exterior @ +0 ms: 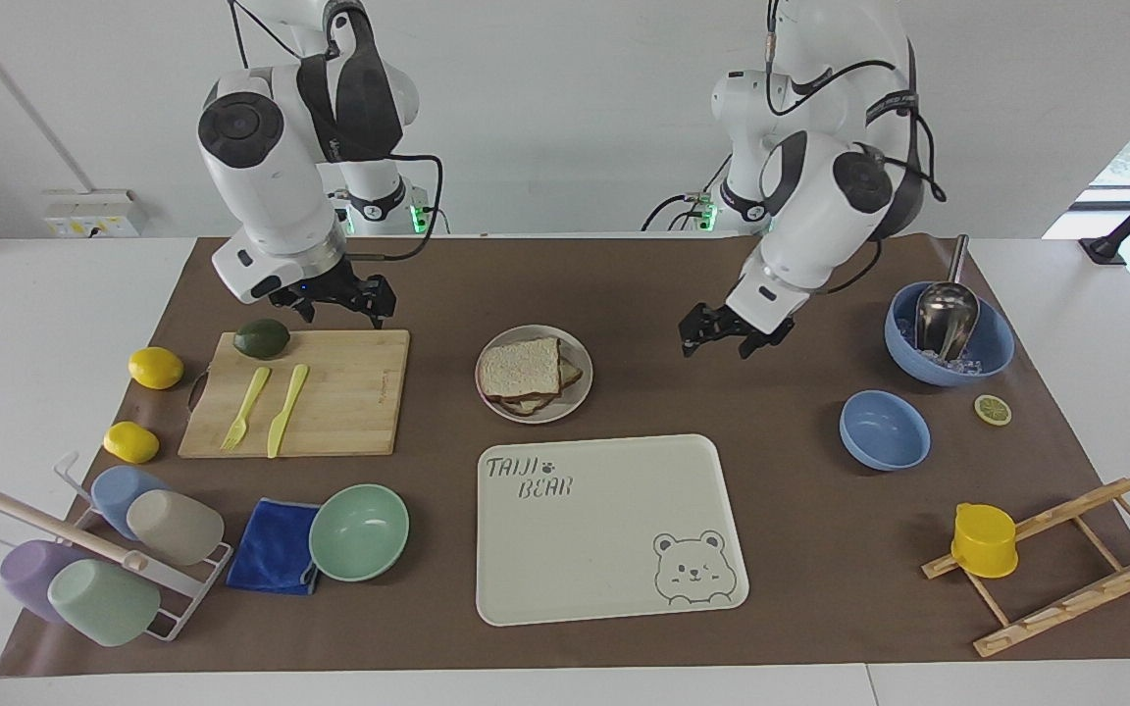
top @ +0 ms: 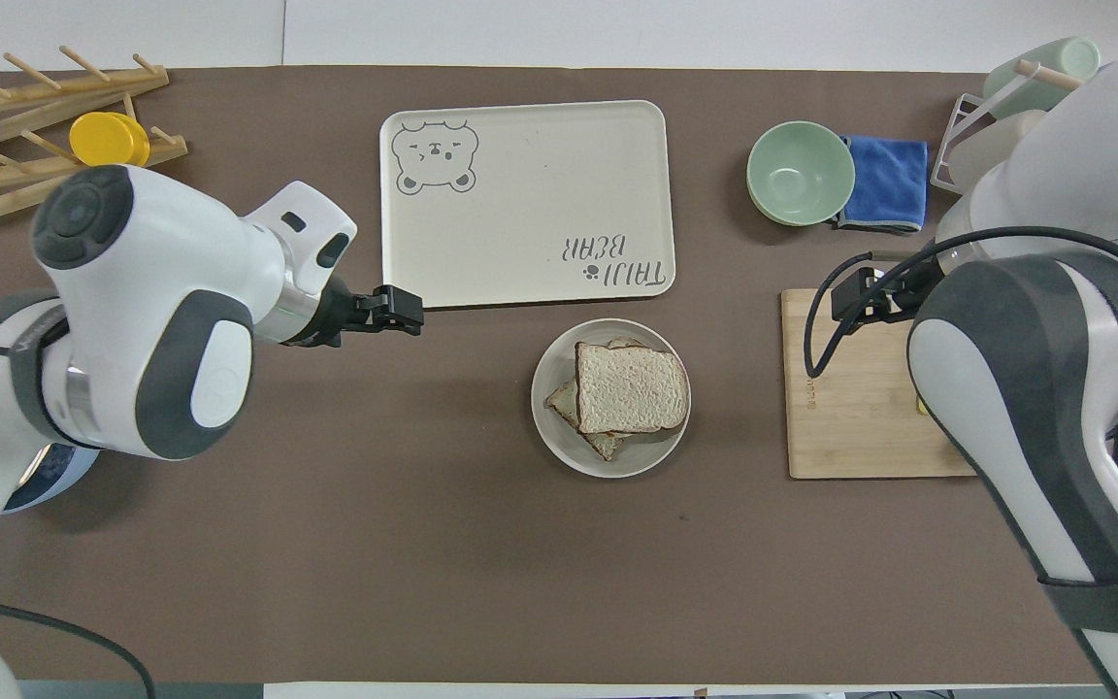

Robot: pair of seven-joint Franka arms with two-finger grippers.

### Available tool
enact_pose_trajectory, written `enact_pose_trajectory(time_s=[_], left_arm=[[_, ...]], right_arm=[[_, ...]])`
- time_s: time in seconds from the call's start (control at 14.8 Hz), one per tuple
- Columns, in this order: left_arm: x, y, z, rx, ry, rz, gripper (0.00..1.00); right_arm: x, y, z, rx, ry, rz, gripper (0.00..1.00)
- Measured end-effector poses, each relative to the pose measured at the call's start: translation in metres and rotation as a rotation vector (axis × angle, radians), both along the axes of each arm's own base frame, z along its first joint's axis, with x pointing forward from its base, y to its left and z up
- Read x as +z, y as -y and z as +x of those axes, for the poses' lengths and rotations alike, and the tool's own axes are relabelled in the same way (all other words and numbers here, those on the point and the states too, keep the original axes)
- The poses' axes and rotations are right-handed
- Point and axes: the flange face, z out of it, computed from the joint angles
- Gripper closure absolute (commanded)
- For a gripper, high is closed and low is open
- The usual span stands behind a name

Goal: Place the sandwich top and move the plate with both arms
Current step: 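Grasp the plate rim with the left gripper while the right gripper withdraws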

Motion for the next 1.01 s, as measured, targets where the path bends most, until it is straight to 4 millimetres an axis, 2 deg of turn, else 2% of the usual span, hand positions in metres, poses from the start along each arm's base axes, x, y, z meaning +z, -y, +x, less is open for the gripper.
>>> enact_pose_trajectory(time_s=[0.14, 0.34, 0.61, 0.74, 0.88, 1.01], left_arm=[[-0.033, 0.029, -0.010, 0.000, 0.012, -0.025, 0.00], [-0.071, 0.055, -0.023, -0.009, -0.004, -0.034, 0.03], [-0.099, 0.078, -0.031, -0.013, -0.019, -0.045, 0.03], [-0.108, 0.089, -0.038, -0.023, -0.026, -0.047, 0.06], [-0.110, 0.094, -0.041, -0.031, -0.029, -0.046, 0.28], [-0.110, 0.100, -0.045, -0.043, -0.030, -0.046, 0.35]], right_arm=[[0.011, 0.018, -0.006, 0.015, -0.010, 0.005, 0.00], [0.023, 0.032, -0.015, 0.021, -0.024, 0.008, 0.00], [0.027, 0.044, -0.025, 0.023, -0.074, 0.010, 0.00], [0.033, 0.052, -0.031, 0.012, -0.086, 0.010, 0.00], [0.037, 0.057, -0.034, 0.011, -0.084, 0.013, 0.00], [0.038, 0.053, -0.034, 0.018, -0.081, 0.014, 0.00]])
